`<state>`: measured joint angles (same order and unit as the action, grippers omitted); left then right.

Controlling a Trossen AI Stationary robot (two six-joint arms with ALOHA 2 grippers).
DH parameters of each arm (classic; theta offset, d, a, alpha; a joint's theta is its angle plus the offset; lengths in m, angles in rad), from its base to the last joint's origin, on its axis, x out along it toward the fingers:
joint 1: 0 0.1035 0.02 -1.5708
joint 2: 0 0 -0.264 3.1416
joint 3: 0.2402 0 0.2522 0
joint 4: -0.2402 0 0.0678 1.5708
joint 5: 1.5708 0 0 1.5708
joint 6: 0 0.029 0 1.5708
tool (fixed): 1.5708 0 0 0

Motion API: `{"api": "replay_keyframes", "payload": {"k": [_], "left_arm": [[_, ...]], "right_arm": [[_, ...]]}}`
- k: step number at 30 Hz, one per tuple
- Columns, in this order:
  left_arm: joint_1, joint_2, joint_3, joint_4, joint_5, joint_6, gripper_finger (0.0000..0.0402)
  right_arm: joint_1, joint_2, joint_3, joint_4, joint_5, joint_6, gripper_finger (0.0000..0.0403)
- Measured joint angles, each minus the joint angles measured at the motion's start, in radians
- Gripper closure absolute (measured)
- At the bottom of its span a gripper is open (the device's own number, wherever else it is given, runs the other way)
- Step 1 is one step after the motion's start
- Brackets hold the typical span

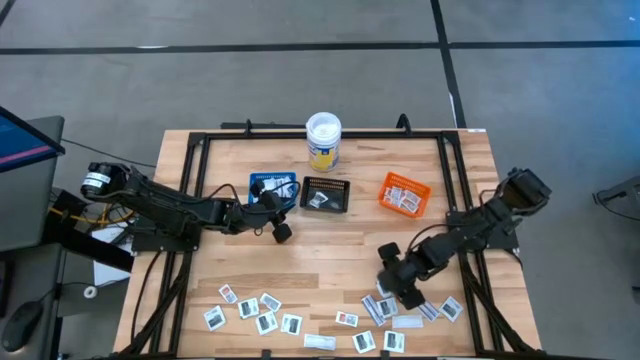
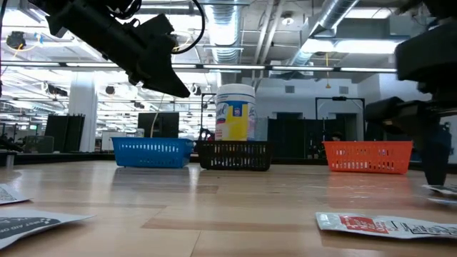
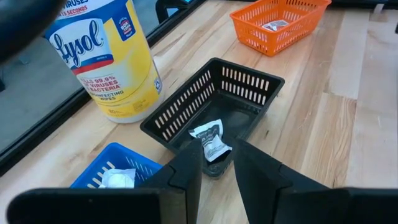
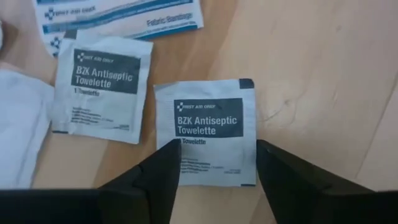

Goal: Pick & Place First Aid Supplies
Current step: Put the black towelette pack into the black bin

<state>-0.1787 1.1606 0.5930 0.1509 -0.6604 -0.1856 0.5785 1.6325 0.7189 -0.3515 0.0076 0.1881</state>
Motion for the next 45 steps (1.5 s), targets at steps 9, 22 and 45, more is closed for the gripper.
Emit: {"api": "replay_keyframes", "payload": {"k": [9,22,45], "left_arm": [[0.000,0.000,0.000,0.000,0.000,0.000,0.0309],[0.000,0.000,0.000,0.015,0.048,-0.042,0.0309],[0.000,0.000,0.000,0.052,0.142,-0.089,0.0309]], "right_arm": [[-0.082,0.001,-0.001,-0.004,-0.045,0.000,0.0285],[-0.137,-0.086,-0.011,-0.026,-0.001,-0.015,0.0300],[-0.225,-0.119,-0.006,-0.062,-0.039,0.128,0.0313]]}}
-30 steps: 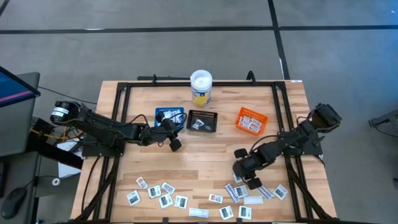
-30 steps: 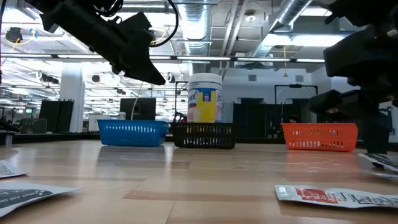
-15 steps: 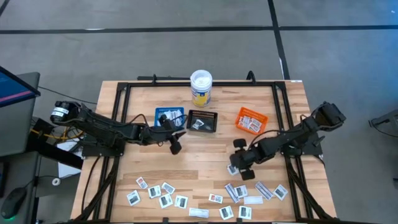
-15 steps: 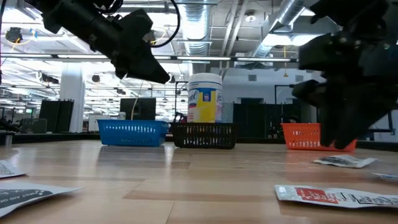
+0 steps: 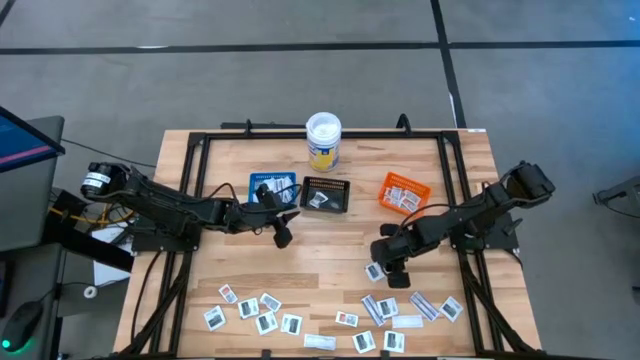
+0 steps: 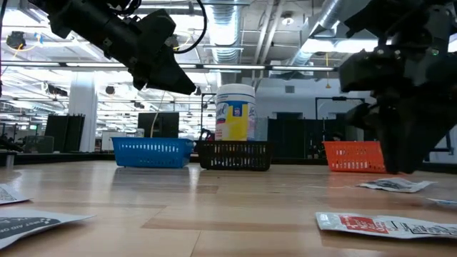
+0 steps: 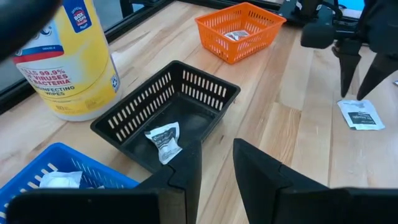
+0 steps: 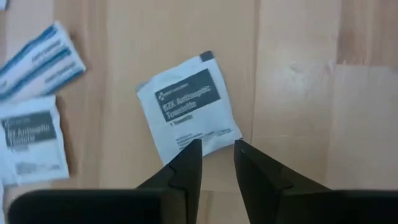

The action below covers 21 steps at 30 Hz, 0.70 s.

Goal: Pick & Place First Aid Supplies
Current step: Put the black towelette pack into the black bin

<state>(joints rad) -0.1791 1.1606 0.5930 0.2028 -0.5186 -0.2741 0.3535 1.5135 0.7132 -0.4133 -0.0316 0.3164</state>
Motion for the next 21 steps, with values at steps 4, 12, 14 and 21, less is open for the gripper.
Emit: {"api": "replay_keyframes", "payload": {"k": [4,12,14,21], "left_arm": [[0.000,0.000,0.000,0.000,0.000,0.000,0.0309],[0.000,0.000,0.000,0.000,0.000,0.000,0.0309],[0.000,0.000,0.000,0.000,0.000,0.000,0.0309],[0.000,0.000,0.000,0.005,0.000,0.000,0.0309]], "right_arm": [[-0.004,0.000,0.000,-0.002,0.031,0.164,0.0305],[0.019,0.000,0.000,-0.003,0.030,0.321,0.0305],[0.036,0.005,0.001,0.005,0.031,0.357,0.0306],[0.064,0.099,0.005,0.054,0.070,0.381,0.0306]]}}
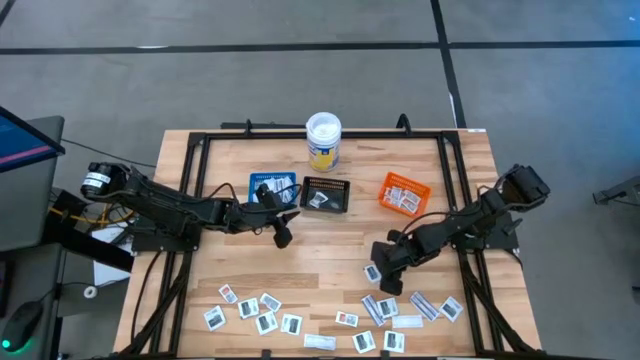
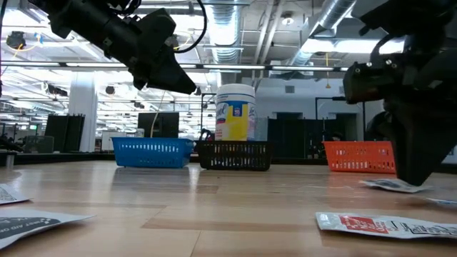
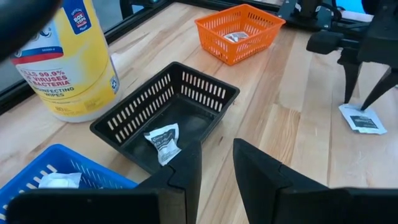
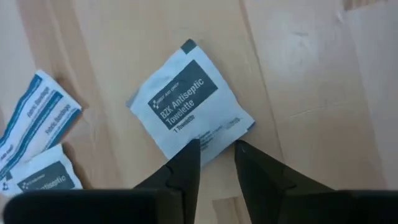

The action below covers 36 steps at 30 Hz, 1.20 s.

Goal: Pick & Place First Aid Supplies
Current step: Put the black towelette pack into the black bin

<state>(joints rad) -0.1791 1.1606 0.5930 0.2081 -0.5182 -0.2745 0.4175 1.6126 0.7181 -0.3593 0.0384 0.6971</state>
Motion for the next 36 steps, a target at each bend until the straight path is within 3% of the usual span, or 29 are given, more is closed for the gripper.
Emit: {"api": "replay_keyframes", "payload": {"k": [5,12,28,36], "left_arm": [[0.000,0.000,0.000,0.002,0.000,0.000,0.0309],[0.000,0.000,0.000,0.003,0.000,0.000,0.0309],[0.000,0.000,0.000,0.018,0.000,0.000,0.0309],[0.000,0.000,0.000,0.018,0.000,0.000,0.0309]], "right_arm": [[-0.013,0.016,0.001,0.005,0.006,-0.089,0.0319],[-0.029,0.013,0.000,0.008,0.033,-0.236,0.0396],[-0.033,-0.043,0.063,-0.093,0.091,-0.314,0.0393],[-0.044,-0.043,0.063,-0.047,0.092,-0.409,0.0351]]}}
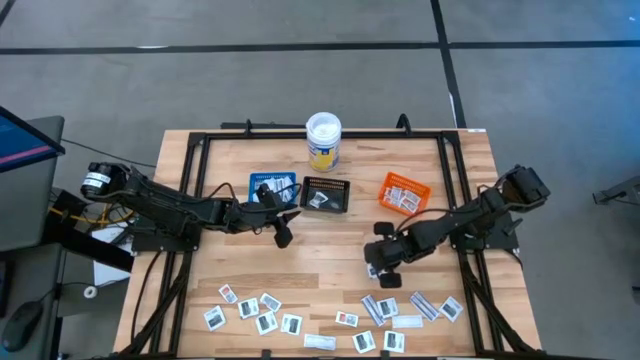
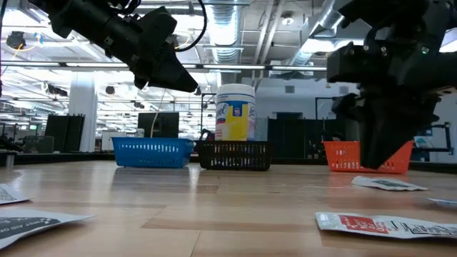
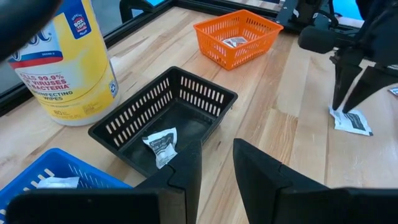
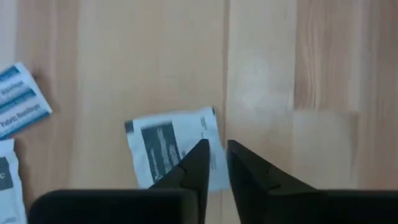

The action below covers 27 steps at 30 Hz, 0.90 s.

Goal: Pick & Place First Aid Supplies
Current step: Put the black towelette pack into the black bin

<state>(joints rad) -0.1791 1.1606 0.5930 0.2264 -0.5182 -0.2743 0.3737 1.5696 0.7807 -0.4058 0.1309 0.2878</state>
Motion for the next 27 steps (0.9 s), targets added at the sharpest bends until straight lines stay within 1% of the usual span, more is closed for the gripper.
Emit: {"api": "replay_keyframes", "payload": {"k": [3,6,12,16,18,20,23,27], "left_arm": [[0.000,0.000,0.000,0.000,0.000,0.000,0.0309],[0.000,0.000,0.000,0.000,0.000,0.000,0.0309],[0.000,0.000,0.000,0.000,0.000,0.000,0.0309],[0.000,0.000,0.000,0.000,0.000,0.000,0.0309],[0.000,0.000,0.000,0.000,0.000,0.000,0.0309],[0.000,0.000,0.000,0.000,0.000,0.000,0.0309],[0.000,0.000,0.000,0.000,0.000,0.000,0.0309],[0.000,0.000,0.000,0.000,0.000,0.000,0.0309]], "right_arm": [[-0.010,0.000,0.000,0.049,-0.006,-0.079,0.0327],[-0.019,0.000,0.000,0.058,-0.062,-0.124,0.0305],[-0.044,0.006,-0.003,0.059,-0.075,-0.141,0.0259],[-0.053,0.008,-0.020,0.066,-0.081,-0.141,0.0238],[-0.056,0.008,-0.021,0.071,-0.085,-0.140,0.0234],[-0.056,0.021,-0.021,0.091,-0.113,-0.140,0.0234],[-0.045,0.033,-0.021,0.106,-0.138,-0.126,0.0243],[-0.032,0.079,-0.017,0.106,-0.135,-0.122,0.0258]]}}
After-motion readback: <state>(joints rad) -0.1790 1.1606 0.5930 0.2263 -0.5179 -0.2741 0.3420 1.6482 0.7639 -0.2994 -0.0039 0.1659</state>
